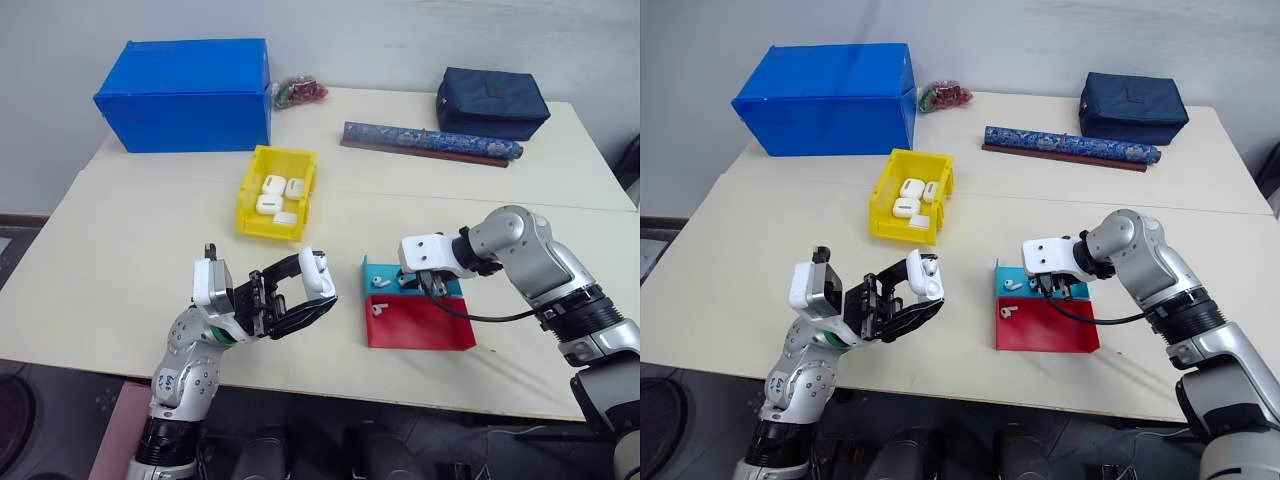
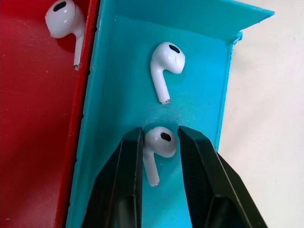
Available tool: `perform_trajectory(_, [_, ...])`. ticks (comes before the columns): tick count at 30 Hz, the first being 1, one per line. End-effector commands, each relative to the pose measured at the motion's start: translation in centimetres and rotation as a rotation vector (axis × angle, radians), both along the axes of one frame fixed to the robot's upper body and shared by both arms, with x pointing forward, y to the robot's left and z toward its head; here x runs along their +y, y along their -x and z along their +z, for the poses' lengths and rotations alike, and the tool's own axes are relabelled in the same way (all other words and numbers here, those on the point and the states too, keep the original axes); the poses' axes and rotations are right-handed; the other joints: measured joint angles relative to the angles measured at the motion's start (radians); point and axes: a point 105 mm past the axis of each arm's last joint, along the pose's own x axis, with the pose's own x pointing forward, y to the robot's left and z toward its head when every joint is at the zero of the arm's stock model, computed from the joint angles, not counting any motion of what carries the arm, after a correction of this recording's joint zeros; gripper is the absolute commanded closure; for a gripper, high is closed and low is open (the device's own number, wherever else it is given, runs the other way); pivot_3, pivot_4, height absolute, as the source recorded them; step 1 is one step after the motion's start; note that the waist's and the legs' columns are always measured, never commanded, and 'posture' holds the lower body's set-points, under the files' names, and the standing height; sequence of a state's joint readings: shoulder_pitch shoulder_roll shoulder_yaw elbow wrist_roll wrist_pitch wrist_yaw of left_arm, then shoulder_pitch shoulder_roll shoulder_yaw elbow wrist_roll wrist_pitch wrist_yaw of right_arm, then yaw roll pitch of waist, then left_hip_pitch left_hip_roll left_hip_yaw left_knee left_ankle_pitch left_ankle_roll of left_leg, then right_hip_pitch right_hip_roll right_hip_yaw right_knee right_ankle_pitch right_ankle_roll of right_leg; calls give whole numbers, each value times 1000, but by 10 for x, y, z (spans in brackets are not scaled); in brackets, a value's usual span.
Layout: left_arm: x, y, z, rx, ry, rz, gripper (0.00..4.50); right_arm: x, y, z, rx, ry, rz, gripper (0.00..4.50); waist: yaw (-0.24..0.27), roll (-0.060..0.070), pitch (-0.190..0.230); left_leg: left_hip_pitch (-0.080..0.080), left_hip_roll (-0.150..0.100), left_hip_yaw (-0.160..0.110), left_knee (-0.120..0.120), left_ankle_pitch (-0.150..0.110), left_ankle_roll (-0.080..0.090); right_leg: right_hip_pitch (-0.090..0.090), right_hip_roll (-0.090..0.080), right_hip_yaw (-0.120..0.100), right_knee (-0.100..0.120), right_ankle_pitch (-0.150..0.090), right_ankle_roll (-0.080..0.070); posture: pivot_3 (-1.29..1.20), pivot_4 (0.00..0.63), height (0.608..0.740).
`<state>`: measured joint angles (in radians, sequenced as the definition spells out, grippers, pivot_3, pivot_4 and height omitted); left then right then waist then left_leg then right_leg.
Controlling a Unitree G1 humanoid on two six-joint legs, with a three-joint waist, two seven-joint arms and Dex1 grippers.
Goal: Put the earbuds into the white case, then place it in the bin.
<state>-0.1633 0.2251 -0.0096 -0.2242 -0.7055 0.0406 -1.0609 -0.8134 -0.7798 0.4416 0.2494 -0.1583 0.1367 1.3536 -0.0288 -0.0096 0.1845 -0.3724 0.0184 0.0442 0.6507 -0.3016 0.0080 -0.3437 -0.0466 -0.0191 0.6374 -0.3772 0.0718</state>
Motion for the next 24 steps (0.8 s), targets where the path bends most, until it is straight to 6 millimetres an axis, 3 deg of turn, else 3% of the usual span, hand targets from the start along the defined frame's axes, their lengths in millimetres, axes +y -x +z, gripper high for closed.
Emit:
perform_trajectory(1, [1, 4, 8, -45, 12, 5, 1689, -5, 4, -5, 25, 15, -9, 3408, 0, 0, 0, 0, 0, 0, 0, 0, 0, 0, 0, 0, 0, 0, 0, 0, 150, 740])
perform_trajectory(6, [1, 4, 8, -46, 12, 3, 1689, -7, 5, -5, 30, 16, -17, 4041, 0, 0, 0, 0, 0, 0, 0, 0, 0, 0, 0, 0, 0, 0, 0, 0, 150, 740])
perform_trajectory(14, [0, 4, 8, -46, 14, -1, 1689, -8, 6, 0, 25, -16, -33, 4041, 0, 0, 0, 0, 0, 0, 0, 0, 0, 0, 0, 0, 0, 0, 0, 0, 150, 740])
perform_trajectory(17, [-1, 4, 10, -50, 22, -9, 1689, -6, 9, 21, 5, -145, -29, 4041, 2, 0, 0, 0, 0, 0, 0, 0, 0, 0, 0, 0, 0, 0, 0, 0, 150, 740])
perform_trajectory(23, [-9, 3, 14, -72, 45, -47, 1689, -18, 28, 83, -24, -627, -78, 4041, 4, 0, 0, -2, 0, -2, 0, 0, 0, -1, 0, -2, -1, 0, 0, 0, 150, 740])
perform_trajectory(24, [-12, 3, 15, -75, 49, -59, 1689, -16, 37, 102, -4, -785, -63, 4041, 4, 0, 0, -2, 0, -2, 0, 0, 0, 0, 0, -2, -1, 0, 0, 0, 150, 740])
